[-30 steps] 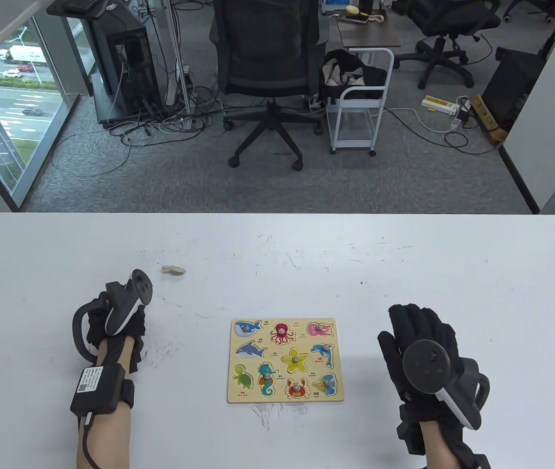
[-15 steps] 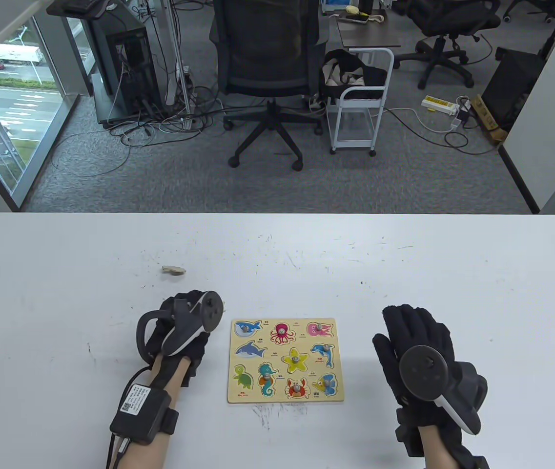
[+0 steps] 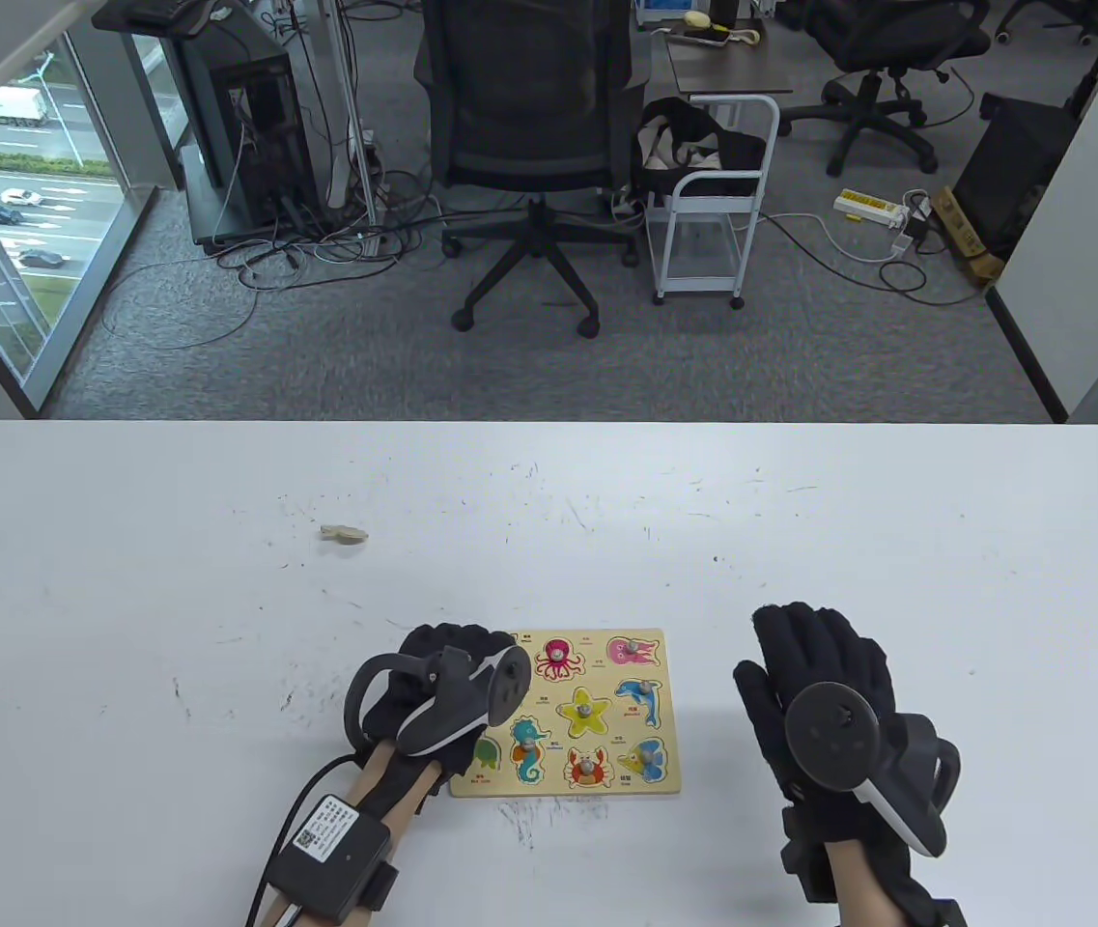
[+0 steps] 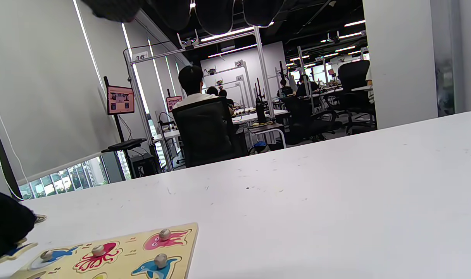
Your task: Fit puzzle pieces into frame
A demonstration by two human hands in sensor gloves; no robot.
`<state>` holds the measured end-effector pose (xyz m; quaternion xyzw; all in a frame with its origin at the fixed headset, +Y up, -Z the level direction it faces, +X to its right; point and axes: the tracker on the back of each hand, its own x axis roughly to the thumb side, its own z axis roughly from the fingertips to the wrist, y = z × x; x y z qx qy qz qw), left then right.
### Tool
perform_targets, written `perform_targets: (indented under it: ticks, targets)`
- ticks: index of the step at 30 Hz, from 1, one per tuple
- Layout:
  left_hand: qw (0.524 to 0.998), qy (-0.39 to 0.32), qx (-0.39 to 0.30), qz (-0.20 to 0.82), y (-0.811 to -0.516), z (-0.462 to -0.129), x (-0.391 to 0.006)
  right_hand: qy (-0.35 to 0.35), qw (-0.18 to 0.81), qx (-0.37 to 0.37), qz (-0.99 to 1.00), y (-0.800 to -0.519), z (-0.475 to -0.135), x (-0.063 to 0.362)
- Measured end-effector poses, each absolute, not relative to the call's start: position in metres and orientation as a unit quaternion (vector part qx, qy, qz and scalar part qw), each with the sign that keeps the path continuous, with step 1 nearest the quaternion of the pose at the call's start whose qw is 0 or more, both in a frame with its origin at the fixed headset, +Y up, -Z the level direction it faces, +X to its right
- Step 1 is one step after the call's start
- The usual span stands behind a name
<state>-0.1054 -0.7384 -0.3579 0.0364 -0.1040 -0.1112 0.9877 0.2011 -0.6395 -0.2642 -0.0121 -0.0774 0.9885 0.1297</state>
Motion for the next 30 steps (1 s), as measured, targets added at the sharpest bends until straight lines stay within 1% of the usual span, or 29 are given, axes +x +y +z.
perform_targets:
  ticks: [8,16,30]
  targets:
    - [0.985,-0.111,0.019,-0.133,-0.753,-0.359,-0.096,-0.076,0.129,-0.011,0.989,-0.64,-0.264,0.2]
    - [0.984,-0.106,0.004,-0.142,-0.765,-0.364,-0.097,-0.078,0.132,-0.011,0.988,-0.64,-0.264,0.201]
    - [0.983,-0.105,0.001,-0.148,-0.764,-0.361,-0.097,-0.076,0.129,-0.009,0.989,-0.641,-0.265,0.2]
